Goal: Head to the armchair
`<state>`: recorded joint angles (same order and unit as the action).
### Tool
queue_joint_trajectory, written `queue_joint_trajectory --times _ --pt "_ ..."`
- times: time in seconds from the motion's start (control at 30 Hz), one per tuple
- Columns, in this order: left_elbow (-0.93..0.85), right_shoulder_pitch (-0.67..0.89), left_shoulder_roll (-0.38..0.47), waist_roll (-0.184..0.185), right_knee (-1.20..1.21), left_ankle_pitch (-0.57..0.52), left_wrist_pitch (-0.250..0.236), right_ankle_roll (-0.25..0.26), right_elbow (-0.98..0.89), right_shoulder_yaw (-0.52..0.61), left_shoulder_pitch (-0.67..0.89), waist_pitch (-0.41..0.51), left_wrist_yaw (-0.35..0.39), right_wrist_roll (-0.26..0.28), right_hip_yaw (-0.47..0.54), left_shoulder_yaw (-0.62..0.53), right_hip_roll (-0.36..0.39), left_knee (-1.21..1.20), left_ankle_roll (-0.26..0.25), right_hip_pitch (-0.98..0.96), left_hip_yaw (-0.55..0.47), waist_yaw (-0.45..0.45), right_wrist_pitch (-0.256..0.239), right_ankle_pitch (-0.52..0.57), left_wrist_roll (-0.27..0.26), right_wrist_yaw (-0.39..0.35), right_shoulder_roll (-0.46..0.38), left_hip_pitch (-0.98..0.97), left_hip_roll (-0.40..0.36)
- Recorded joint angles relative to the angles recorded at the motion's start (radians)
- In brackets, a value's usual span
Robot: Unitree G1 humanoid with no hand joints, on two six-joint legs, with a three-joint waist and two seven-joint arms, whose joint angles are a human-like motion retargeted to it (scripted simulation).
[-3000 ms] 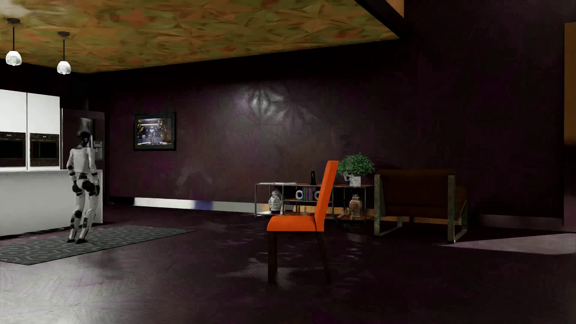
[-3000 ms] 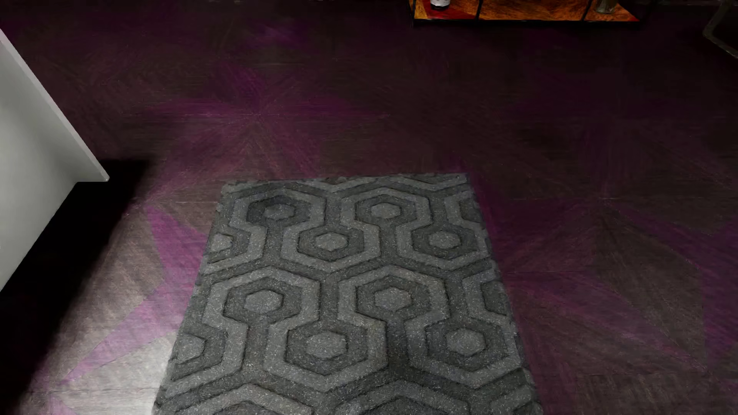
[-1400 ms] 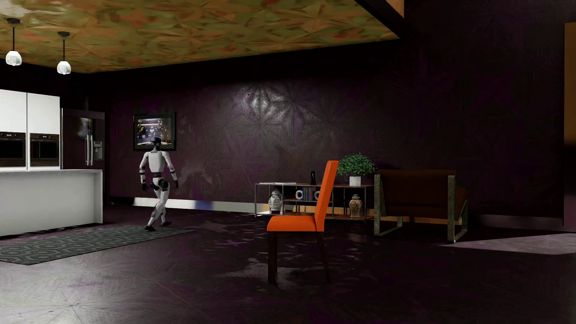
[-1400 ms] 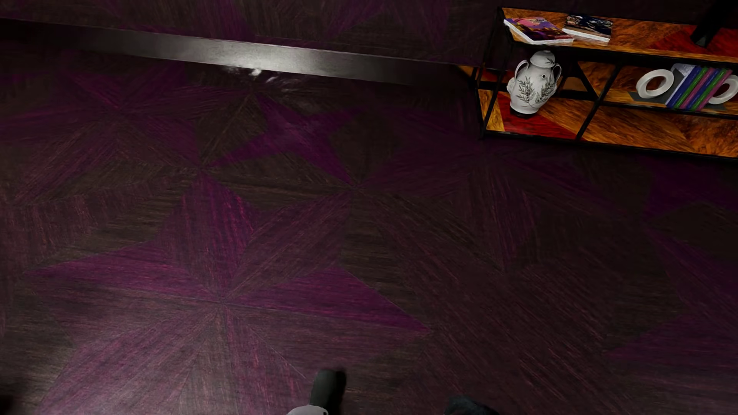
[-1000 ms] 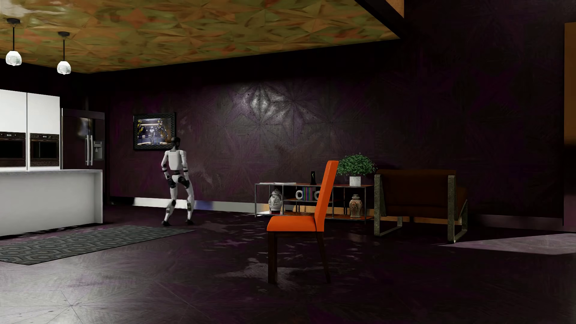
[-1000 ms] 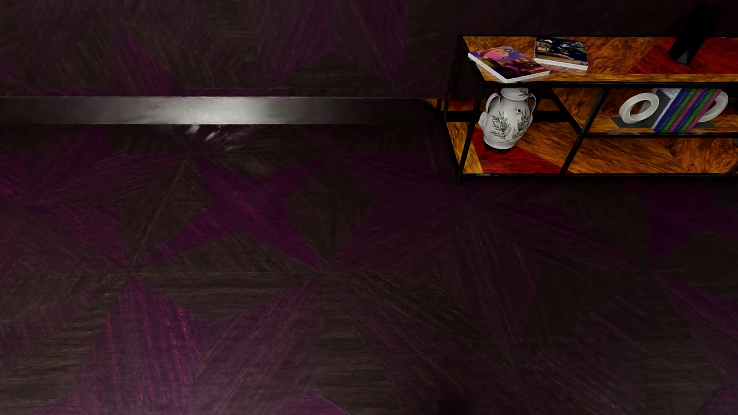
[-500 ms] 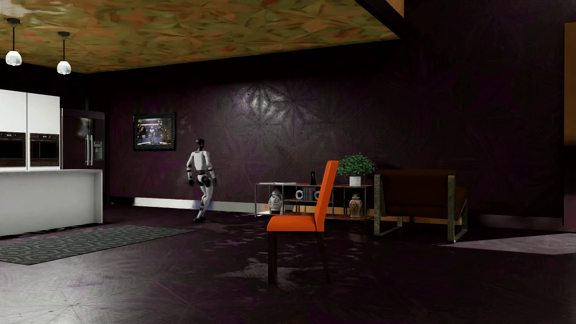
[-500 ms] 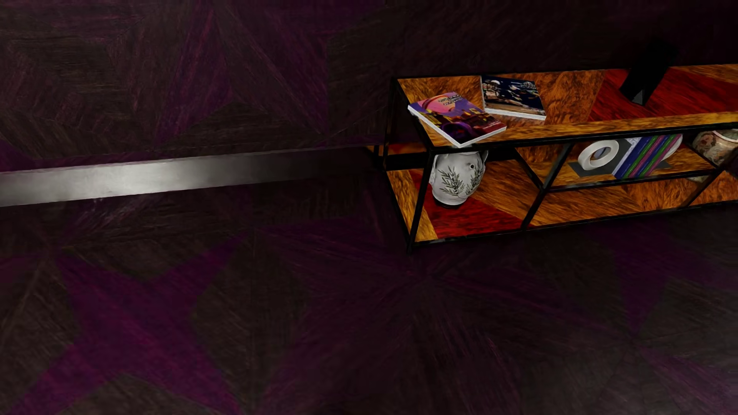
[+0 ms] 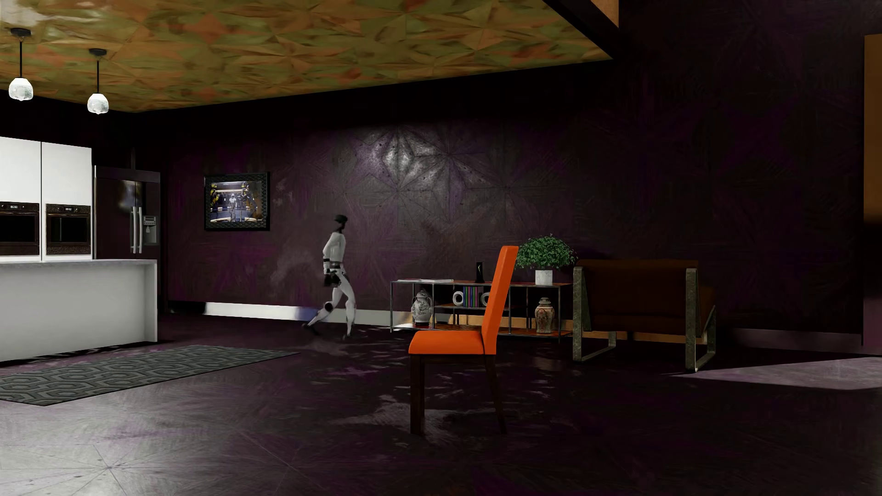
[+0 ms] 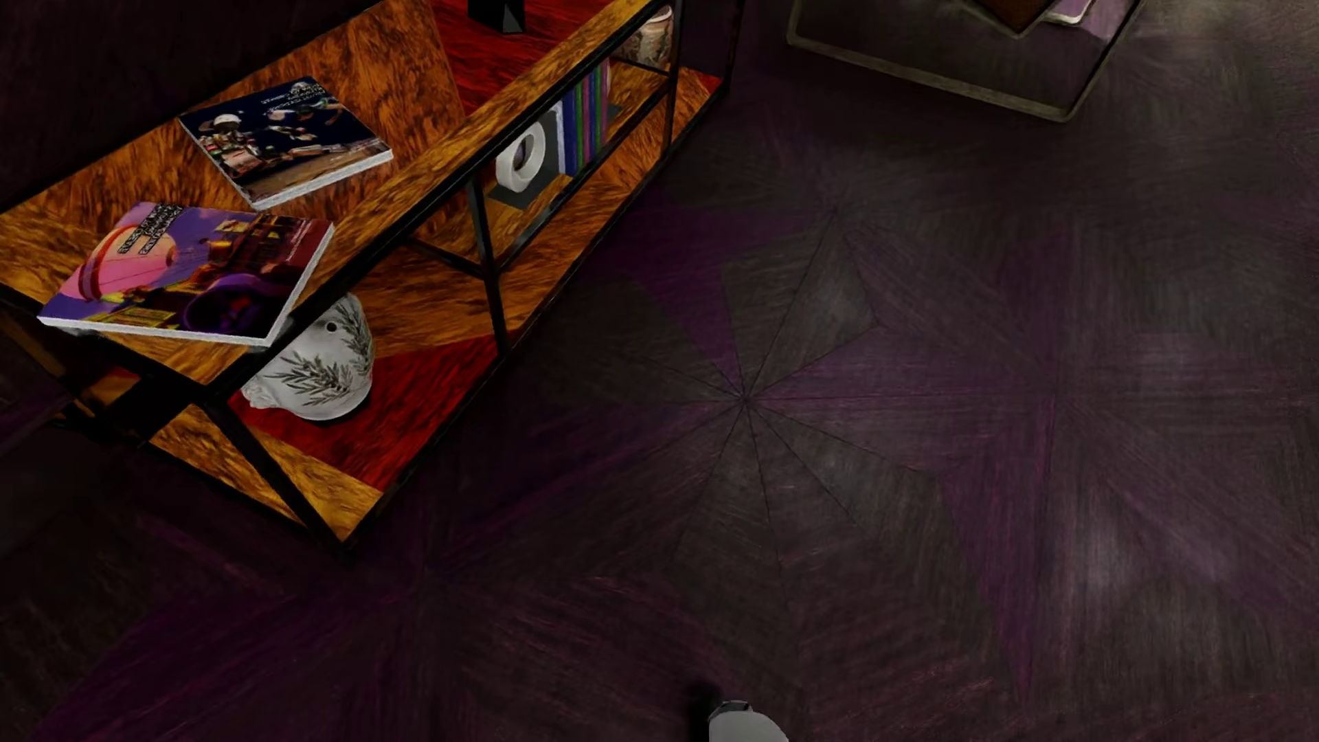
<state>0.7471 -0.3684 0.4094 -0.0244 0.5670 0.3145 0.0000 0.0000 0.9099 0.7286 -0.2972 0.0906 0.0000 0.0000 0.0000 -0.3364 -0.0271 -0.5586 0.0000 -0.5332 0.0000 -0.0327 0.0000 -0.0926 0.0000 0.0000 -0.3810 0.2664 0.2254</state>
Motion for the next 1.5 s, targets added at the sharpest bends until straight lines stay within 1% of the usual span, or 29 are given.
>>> queue_joint_trajectory --times 0.03,0.1,0.13,0.2,0.23,0.33,0.4,0.57,0.63,0.67,0.7,0.77,0.8,0.87,0.9,0.93,1.0,1.03,1.07,1.1,1.13,1.17,1.2,1.23,1.27,1.3,1.37,1.43,1.5 --pt "-0.015 -0.019 0.007 0.012 -0.006 0.024 0.0 0.0 0.031 0.03 0.032 0.007 0.0 0.0 0.0 -0.028 -0.021 -0.007 0.0 -0.032 0.0 -0.047 0.0 0.002 0.0 0.0 -0.01 0.021 -0.002" --pt "-0.032 -0.053 0.021 0.05 0.127 -0.005 0.0 0.0 0.087 0.054 0.077 0.032 0.0 0.0 0.0 -0.037 -0.026 -0.028 0.0 -0.125 0.0 -0.124 0.0 0.289 0.0 0.0 -0.02 0.083 0.024" --pt "-0.03 -0.044 0.02 0.072 0.189 -0.08 0.0 0.0 0.128 0.083 0.073 0.037 0.0 0.0 0.0 -0.013 0.0 -0.042 0.0 -0.144 0.0 -0.14 0.0 0.322 0.0 0.0 -0.017 0.108 0.038" --pt "0.012 -0.056 0.015 0.092 0.222 -0.284 0.0 0.0 0.141 0.098 0.039 0.006 0.0 0.0 0.0 -0.012 0.058 -0.206 0.0 -0.081 0.0 -0.14 0.0 0.205 0.0 0.0 -0.013 0.008 0.055" --pt "0.038 -0.068 0.01 0.097 0.222 -0.293 0.0 0.0 0.111 0.067 0.034 0.0 0.0 0.0 0.0 -0.021 0.089 -0.346 0.0 -0.034 0.0 -0.084 0.0 0.139 0.0 0.0 -0.012 -0.08 0.031" --pt "0.069 0.028 -0.004 0.109 0.079 -0.116 0.0 0.0 0.02 0.086 -0.029 0.044 0.0 0.0 0.0 -0.064 0.215 -0.722 0.0 0.266 0.0 0.087 0.0 0.011 0.0 0.0 -0.018 -0.35 -0.035" --pt "0.095 0.102 0.001 0.105 -0.035 -0.041 0.0 0.0 -0.086 -0.033 -0.077 0.05 0.0 0.0 0.0 -0.131 0.246 -0.687 0.0 0.468 0.0 0.189 0.0 -0.108 0.0 0.0 -0.025 -0.567 -0.083" --pt "0.146 0.292 -0.007 0.101 -0.159 -0.135 0.0 0.0 -0.346 -0.289 -0.204 -0.001 0.0 0.0 0.0 -0.177 0.168 0.062 0.0 0.847 0.0 0.378 0.0 -0.343 0.0 0.0 -0.067 -0.768 -0.106" --pt "0.156 0.322 -0.005 0.098 -0.136 -0.115 0.0 0.0 -0.401 -0.35 -0.231 -0.014 0.0 0.0 0.0 -0.177 0.094 0.036 0.0 0.931 0.0 0.452 0.0 -0.308 0.0 0.0 -0.076 -0.81 -0.089" --pt "0.182 0.316 -0.006 0.076 -0.076 -0.191 0.0 0.0 -0.402 -0.368 -0.227 -0.015 0.0 0.0 0.0 -0.191 0.041 -0.102 0.0 0.944 0.0 0.471 0.0 -0.229 0.0 0.0 -0.067 -0.854 -0.102" --pt "0.235 0.291 -0.009 0.036 0.042 -0.204 0.0 0.0 -0.368 -0.369 -0.206 -0.002 0.0 0.0 0.0 -0.213 -0.018 -0.233 0.0 0.933 0.0 0.463 0.0 -0.089 0.0 0.0 -0.037 -0.867 -0.147" --pt "0.24 0.25 -0.035 0.043 0.499 -0.094 0.0 0.0 -0.29 -0.308 -0.161 0.0 0.0 0.0 0.0 -0.191 -0.01 -0.317 0.0 0.745 0.0 0.396 0.0 0.187 0.0 0.0 -0.033 -0.765 -0.19" --pt "0.195 0.245 -0.045 0.034 0.711 -0.078 0.0 0.0 -0.236 -0.245 -0.147 0.013 0.0 0.0 0.0 -0.175 -0.013 -0.28 0.0 0.636 0.0 0.32 0.0 0.176 0.0 0.0 -0.026 -0.67 -0.23" --pt "0.078 0.172 -0.064 0.082 0.854 -0.086 0.0 0.0 -0.161 -0.181 -0.088 0.021 0.0 0.0 0.0 -0.122 0.049 -0.171 0.0 0.427 0.0 0.159 0.0 0.156 0.0 0.0 -0.018 -0.492 -0.25" --pt "0.005 0.104 -0.071 0.109 0.786 -0.085 0.0 0.0 -0.15 -0.197 -0.062 0.026 0.0 0.0 0.0 -0.113 0.075 -0.105 0.0 0.342 0.0 0.097 0.0 0.183 0.0 0.0 -0.019 -0.383 -0.249" --pt "-0.061 0.105 -0.067 0.109 0.623 -0.081 0.0 0.0 0.017 -0.102 -0.033 0.031 0.0 0.0 0.0 -0.072 0.093 -0.049 0.0 0.273 0.0 0.054 0.0 0.257 0.0 0.0 0.016 -0.287 -0.245" --pt "-0.205 0.01 -0.065 0.124 0.195 -0.053 0.0 0.0 0.039 -0.001 0.024 0.024 0.0 0.0 0.0 -0.03 0.105 0.041 0.0 0.171 0.0 -0.029 0.0 0.39 0.0 0.0 -0.006 -0.119 -0.222" --pt "-0.261 -0.024 -0.053 0.113 -0.001 -0.018 0.0 0.0 0.063 0.023 0.061 0.018 0.0 0.0 0.0 -0.001 0.094 0.059 0.0 0.15 0.0 -0.061 0.0 0.249 0.0 0.0 -0.001 -0.05 -0.216" --pt "-0.301 -0.054 -0.04 0.104 -0.11 0.021 0.0 0.0 0.072 0.06 0.093 0.008 0.0 0.0 0.0 0.013 0.08 0.062 0.0 0.124 0.0 -0.095 0.0 -0.054 0.0 0.0 -0.003 -0.005 -0.207" --pt "-0.323 -0.081 -0.032 0.098 -0.084 0.059 0.0 0.0 0.082 0.075 0.114 0.001 0.0 0.0 0.0 0.038 0.065 0.05 0.0 0.096 0.0 -0.125 0.0 -0.255 0.0 0.0 0.0 0.028 -0.187" --pt "-0.325 -0.101 -0.031 0.099 -0.091 0.056 0.0 0.0 0.092 0.097 0.124 0.004 0.0 0.0 0.0 0.058 0.069 0.027 0.0 0.072 0.0 -0.161 0.0 -0.26 0.0 0.0 0.002 0.061 -0.166" --pt "-0.293 -0.114 -0.041 0.11 -0.07 0.009 0.0 0.0 0.108 0.113 0.121 0.01 0.0 0.0 0.0 0.078 0.087 0.001 0.0 0.052 0.0 -0.181 0.0 -0.079 0.0 0.0 0.003 0.105 -0.141" --pt "-0.253 -0.118 -0.054 0.124 -0.026 -0.116 0.0 0.0 0.121 0.126 0.104 -0.01 0.0 0.0 0.0 0.09 0.117 -0.062 0.0 0.015 0.0 -0.174 0.0 0.183 0.0 0.0 0.007 0.101 -0.125" --pt "-0.169 -0.107 -0.079 0.158 0.057 -0.315 0.0 0.0 0.139 0.153 0.085 -0.015 0.0 0.0 0.0 0.075 0.165 -0.222 0.0 0.011 0.0 -0.157 0.0 0.314 0.0 0.0 0.007 0.058 -0.077" --pt "-0.07 -0.089 -0.097 0.164 0.113 -0.482 0.0 0.0 0.137 0.145 0.062 -0.002 0.0 0.0 0.0 0.046 0.195 -0.392 0.0 0.065 0.0 -0.132 0.0 0.312 0.0 0.0 0.004 0.013 -0.062" --pt "0.012 -0.05 -0.088 0.152 0.12 -0.469 0.0 0.0 0.119 0.13 0.049 0.008 0.0 0.0 0.0 -0.006 0.221 -0.606 0.0 0.126 0.0 -0.108 0.0 0.286 0.0 0.0 0.016 -0.105 -0.063" --pt "0.161 0.017 -0.096 0.132 0.07 -0.157 0.0 0.0 0.024 0.064 0.034 0.031 0.0 0.0 0.0 -0.103 0.243 -0.854 0.0 0.316 0.0 0.017 0.0 0.182 0.0 0.0 0.004 -0.29 -0.062" --pt "0.228 0.108 -0.088 0.095 -0.002 -0.054 0.0 0.0 -0.086 -0.005 -0.042 0.026 0.0 0.0 0.0 -0.144 0.219 -0.777 0.0 0.491 0.0 0.146 0.0 0.062 0.0 0.0 -0.014 -0.448 -0.083" --pt "0.247 0.187 -0.067 0.071 -0.076 -0.092 0.0 0.0 -0.204 -0.123 -0.129 0.013 0.0 0.0 0.0 -0.165 0.175 -0.451 0.0 0.65 0.0 0.241 0.0 -0.068 0.0 0.0 -0.034 -0.532 -0.09"
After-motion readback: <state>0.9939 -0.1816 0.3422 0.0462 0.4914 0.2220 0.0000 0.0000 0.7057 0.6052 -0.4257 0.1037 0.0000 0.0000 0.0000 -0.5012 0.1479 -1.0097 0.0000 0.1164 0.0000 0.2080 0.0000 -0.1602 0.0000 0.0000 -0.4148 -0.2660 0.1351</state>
